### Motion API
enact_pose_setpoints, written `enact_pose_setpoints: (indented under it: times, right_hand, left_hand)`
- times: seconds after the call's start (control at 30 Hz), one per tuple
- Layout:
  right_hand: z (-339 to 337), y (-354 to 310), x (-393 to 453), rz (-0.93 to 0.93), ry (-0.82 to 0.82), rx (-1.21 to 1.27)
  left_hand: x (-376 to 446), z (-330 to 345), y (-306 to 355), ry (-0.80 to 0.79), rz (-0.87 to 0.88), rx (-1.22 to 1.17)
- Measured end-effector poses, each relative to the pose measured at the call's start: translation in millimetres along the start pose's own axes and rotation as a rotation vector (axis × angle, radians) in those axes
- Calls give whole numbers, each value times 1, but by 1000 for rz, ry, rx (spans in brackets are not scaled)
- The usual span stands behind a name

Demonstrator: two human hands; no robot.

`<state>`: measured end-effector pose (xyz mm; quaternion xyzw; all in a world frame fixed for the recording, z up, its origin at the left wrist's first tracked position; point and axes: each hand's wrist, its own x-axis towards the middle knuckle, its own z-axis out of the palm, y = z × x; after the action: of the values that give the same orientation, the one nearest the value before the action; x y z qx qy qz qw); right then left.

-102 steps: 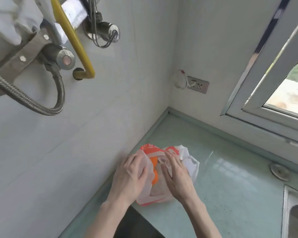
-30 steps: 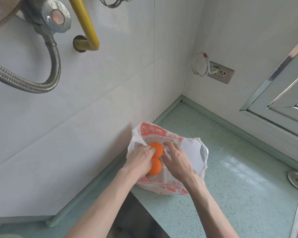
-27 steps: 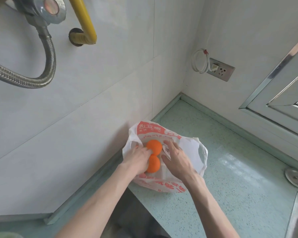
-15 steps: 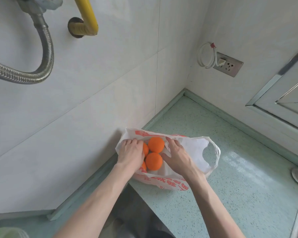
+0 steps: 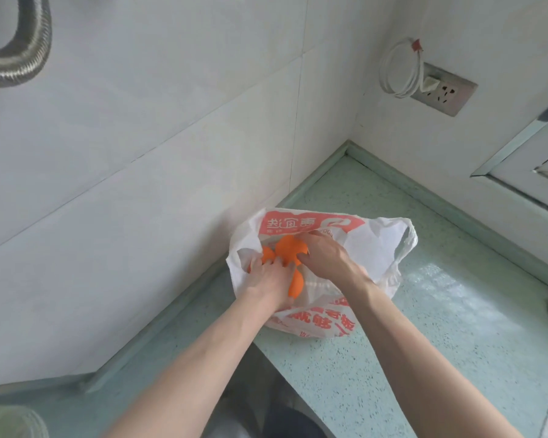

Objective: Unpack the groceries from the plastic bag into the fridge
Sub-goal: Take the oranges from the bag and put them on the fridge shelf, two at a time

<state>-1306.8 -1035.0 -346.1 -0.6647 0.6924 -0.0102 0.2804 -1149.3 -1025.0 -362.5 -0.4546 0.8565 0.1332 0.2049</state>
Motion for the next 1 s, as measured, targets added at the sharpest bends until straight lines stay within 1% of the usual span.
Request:
enact_pose_setpoints:
  times: [0.07,0.23,0.37,0.53,0.7,0.8,1.0]
  right_hand:
    - [5,0,7,-3,-16,-12]
    - [16,-2,19,11,15,15]
    - [20,-5,28,40,37,73]
    - [29,-7,30,75,23,106]
    - [30,3,19,108,52,138]
    - [20,9,5,151,82,162]
    - [-7,9,-50,203,215,182]
  left_hand:
    - [1,5,4,9,-16,35]
    - [2,13,16,124,-73,137]
    - [0,17,14,137,-76,95]
    - [-9,13,10,104,-34,44]
    - [-19,6,10,106,-17,49]
    - [-26,-2,13,143,3,16]
    - [-49,-17,22,254,-4,-172]
